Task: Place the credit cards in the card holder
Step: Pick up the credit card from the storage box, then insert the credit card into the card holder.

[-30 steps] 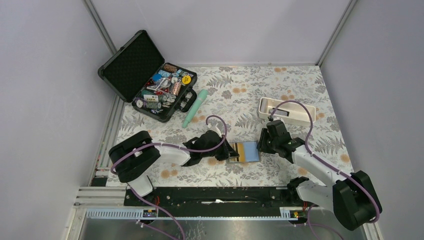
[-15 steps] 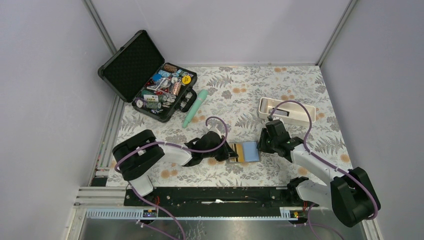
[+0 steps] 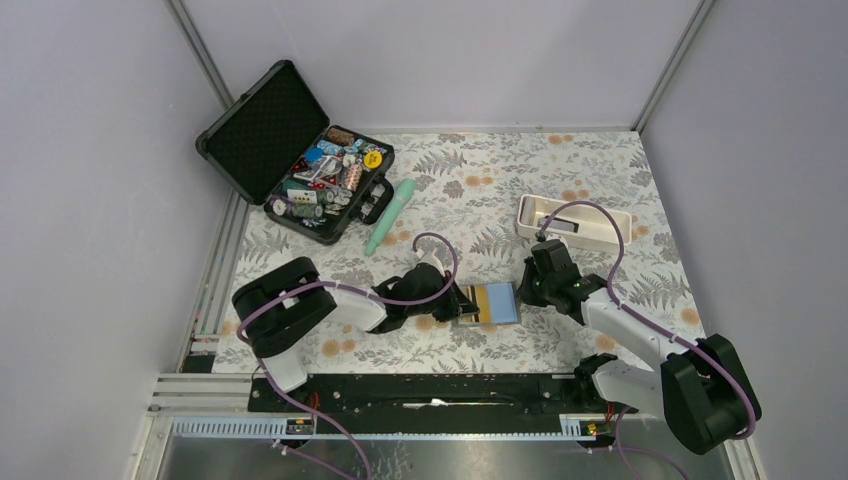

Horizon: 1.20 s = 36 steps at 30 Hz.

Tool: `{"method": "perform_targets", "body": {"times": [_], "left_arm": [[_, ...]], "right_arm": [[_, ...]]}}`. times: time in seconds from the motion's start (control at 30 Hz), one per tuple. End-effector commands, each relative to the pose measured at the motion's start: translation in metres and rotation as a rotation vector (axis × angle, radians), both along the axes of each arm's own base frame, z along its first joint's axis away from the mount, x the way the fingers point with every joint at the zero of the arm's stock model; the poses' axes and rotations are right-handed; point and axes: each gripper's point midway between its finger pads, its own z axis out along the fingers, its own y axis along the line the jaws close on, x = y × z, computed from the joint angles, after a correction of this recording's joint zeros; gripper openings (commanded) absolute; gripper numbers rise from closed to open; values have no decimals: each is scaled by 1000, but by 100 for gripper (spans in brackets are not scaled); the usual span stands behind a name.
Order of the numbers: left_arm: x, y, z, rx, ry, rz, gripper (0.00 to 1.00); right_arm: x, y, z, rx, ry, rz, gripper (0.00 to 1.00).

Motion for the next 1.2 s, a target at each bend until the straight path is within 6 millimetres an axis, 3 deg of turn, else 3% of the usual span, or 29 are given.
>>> {"method": "perform_targets", "body": {"times": [0.0,0.57,1.17], "left_arm": [[7,-15,15,-65,-42,-5,0],[7,-2,9,-29,-38,35,0],[4,0,2,-26,-20,35,0]], "right_arm": [[0,-1,-1,0,-3,-14,13],[0,-2,0,-3,-5,-22,7],[0,-1,2,-1,-6,-21,3]]}}
